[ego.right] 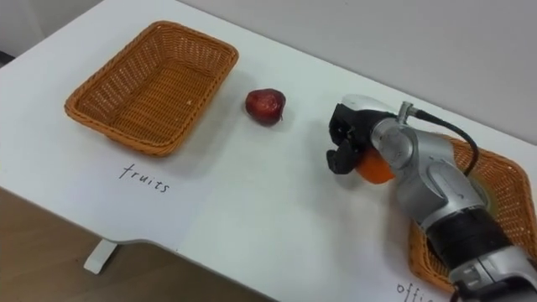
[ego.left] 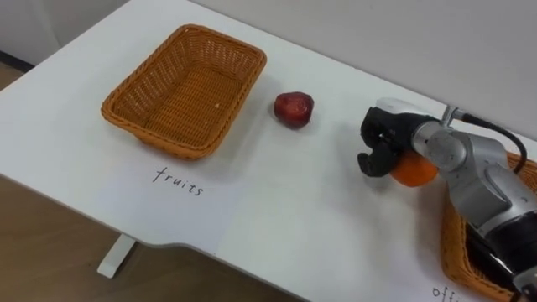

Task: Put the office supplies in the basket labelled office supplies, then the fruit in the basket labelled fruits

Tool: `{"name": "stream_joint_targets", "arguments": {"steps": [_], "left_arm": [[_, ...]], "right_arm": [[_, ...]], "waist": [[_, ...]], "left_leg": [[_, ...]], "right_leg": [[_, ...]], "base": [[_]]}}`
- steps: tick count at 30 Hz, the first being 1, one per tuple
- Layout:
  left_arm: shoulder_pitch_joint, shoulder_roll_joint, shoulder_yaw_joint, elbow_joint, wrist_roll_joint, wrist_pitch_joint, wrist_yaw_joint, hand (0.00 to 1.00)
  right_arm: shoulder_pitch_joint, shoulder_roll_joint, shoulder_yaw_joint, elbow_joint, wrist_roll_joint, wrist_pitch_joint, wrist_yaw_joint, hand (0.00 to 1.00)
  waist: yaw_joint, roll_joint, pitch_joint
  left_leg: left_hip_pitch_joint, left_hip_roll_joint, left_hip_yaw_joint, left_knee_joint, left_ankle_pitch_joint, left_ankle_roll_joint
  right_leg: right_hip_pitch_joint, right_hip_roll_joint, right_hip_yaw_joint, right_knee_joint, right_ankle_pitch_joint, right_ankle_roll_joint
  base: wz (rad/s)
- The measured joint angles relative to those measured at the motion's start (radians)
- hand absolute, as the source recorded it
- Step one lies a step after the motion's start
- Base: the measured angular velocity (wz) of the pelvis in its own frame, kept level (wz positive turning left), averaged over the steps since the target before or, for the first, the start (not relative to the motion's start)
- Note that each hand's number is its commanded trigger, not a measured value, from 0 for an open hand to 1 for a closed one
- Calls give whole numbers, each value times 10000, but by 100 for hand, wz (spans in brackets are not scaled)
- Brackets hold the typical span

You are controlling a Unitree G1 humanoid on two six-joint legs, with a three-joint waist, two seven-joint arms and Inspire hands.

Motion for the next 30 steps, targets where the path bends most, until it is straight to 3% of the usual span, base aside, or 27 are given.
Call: {"name": "stream_joint_targets", "arguments": {"steps": [3, 20, 30], "left_arm": [[62, -9, -2, 70, -11, 2, 40, 0], [139, -49, 8, 300, -14, -3, 225, 0], [188, -39, 5, 283, -9, -36, 222, 0]], "right_arm": [[0, 1, 0, -214, -1, 195, -4, 100], [-7, 17, -360, -1049, 71, 175, -150, 100], [-395, 19, -652, -1506, 507, 179, -145, 100]], "waist": [[-32, 4, 3], [-67, -19, -12], [-108, -209, -55]], "left_leg": [[16, -2, 5, -15, 0, 0], [175, -14, -18, -148, 1, 2], [207, -87, -289, -96, 2, 2]], "right_leg": [[50, 1, 0, -2, 0, 0], [172, 3, -28, -12, 0, 1], [324, -8, -226, -35, -2, 4]], "base": [[0], [0], [8]]}}
